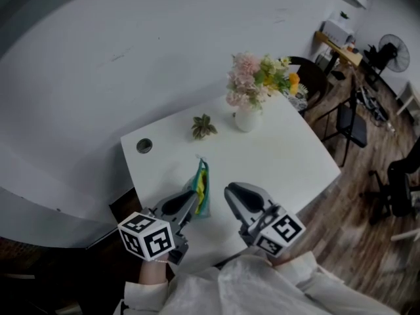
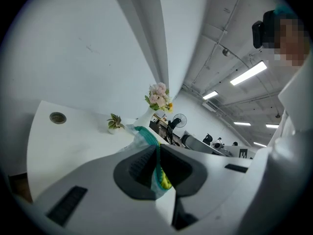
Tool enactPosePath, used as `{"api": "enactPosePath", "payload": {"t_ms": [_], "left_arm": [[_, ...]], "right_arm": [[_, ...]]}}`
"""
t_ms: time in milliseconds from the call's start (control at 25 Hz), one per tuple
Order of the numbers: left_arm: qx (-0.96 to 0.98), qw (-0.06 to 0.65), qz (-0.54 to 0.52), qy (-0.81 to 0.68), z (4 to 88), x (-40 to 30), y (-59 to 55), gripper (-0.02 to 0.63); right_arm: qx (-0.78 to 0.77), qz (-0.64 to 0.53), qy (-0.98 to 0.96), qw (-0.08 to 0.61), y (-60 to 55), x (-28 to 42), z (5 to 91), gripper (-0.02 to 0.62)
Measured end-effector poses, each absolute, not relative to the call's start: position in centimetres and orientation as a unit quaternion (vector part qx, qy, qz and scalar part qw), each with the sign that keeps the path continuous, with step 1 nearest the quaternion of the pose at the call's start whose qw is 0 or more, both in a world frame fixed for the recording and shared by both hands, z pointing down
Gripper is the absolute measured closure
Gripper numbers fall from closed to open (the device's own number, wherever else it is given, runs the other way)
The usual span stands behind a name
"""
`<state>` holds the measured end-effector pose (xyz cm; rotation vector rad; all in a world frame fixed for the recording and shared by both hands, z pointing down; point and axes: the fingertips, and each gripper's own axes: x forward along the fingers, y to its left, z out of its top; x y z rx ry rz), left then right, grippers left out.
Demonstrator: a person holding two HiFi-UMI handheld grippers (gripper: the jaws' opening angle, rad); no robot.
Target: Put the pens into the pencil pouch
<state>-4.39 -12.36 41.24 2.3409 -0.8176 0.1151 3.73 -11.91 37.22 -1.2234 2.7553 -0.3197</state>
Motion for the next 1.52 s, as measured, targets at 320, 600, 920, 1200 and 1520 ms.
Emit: {"api": "enactPosePath", "payload": {"t_ms": [320, 600, 920, 1200, 1520], "left_arm": [[0.902, 0.252, 0.123, -0.329, 41.1, -5.8, -12.9, 0.578], [0.912, 0.246, 0.14, -0.297, 41.7, -3.6, -12.4, 0.578], [0.918, 0.261, 0.153, -0.258, 43.2, 0.0, -11.2, 0.578], [0.918, 0.263, 0.182, -0.233, 45.2, 2.9, -10.3, 0.578], [0.91, 0.266, 0.236, -0.215, 49.0, 5.2, -9.0, 0.578]], "right_arm": [[-0.416, -0.116, 0.9, 0.049, -11.6, 4.8, 37.8, 0.554], [-0.429, -0.124, 0.894, 0.045, -11.2, 6.0, 38.4, 0.554], [-0.456, -0.147, 0.877, 0.033, -10.3, 8.5, 39.9, 0.554], [-0.443, -0.189, 0.876, 0.005, -9.5, 9.3, 42.3, 0.554], [-0.442, -0.222, 0.869, -0.037, -8.5, 10.4, 45.1, 0.554]]}}
